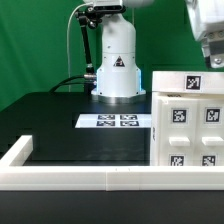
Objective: Assemble cabinet
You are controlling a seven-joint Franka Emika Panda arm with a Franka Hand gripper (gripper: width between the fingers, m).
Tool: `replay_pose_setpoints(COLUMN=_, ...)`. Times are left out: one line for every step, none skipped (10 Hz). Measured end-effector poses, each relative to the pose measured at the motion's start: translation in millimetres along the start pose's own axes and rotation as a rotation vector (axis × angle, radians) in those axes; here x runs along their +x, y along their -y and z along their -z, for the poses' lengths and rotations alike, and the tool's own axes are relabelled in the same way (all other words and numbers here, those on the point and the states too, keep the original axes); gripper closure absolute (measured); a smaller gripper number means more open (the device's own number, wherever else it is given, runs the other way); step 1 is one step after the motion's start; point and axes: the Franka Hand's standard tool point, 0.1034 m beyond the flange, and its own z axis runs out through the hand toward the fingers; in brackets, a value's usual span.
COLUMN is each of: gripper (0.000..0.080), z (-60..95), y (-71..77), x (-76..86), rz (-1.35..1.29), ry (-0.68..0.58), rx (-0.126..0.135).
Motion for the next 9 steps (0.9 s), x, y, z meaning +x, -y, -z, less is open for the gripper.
replay_pose_setpoints(gripper=0.0003, z=2.7, y=1.4, x=-2.4, rz=0.130, ry=0.005, rx=-0.009)
replay_pose_setpoints(gripper=0.0003, z=4.5, y=1.7, x=-5.5, rz=0.247, ry=0.012, rx=-0.019)
replay_pose_setpoints(gripper=0.0003, z=3.7, y=-0.2, x=-9.5, rz=0.329, ry=0.015, rx=-0.031)
replay_pose_setpoints(gripper=0.0003, z=1.8, y=-2.9, x=-14.2, rz=0.444, ry=0.010, rx=-0.051)
replay_pose_setpoints(gripper=0.0003, z=1.9, y=-2.1, x=-11.5, rz=0.524, ry=0.010, rx=-0.048)
replay_pose_setpoints(gripper=0.0003, z=1.7, y=-2.1, x=-10.5, rz=0.572, ry=0.010, rx=-0.049)
replay_pose_setpoints(gripper=0.0003, z=1.5, y=-2.1, x=-10.2, rz=0.670, ry=0.011, rx=-0.049)
replay_pose_setpoints(gripper=0.0003, z=1.4, y=-2.2, x=-10.2, rz=0.754, ry=0.013, rx=-0.050)
replay_pose_setpoints(gripper=0.0003, z=1.2, y=-2.3, x=-9.8, rz=0.927, ry=-0.004, rx=-0.059)
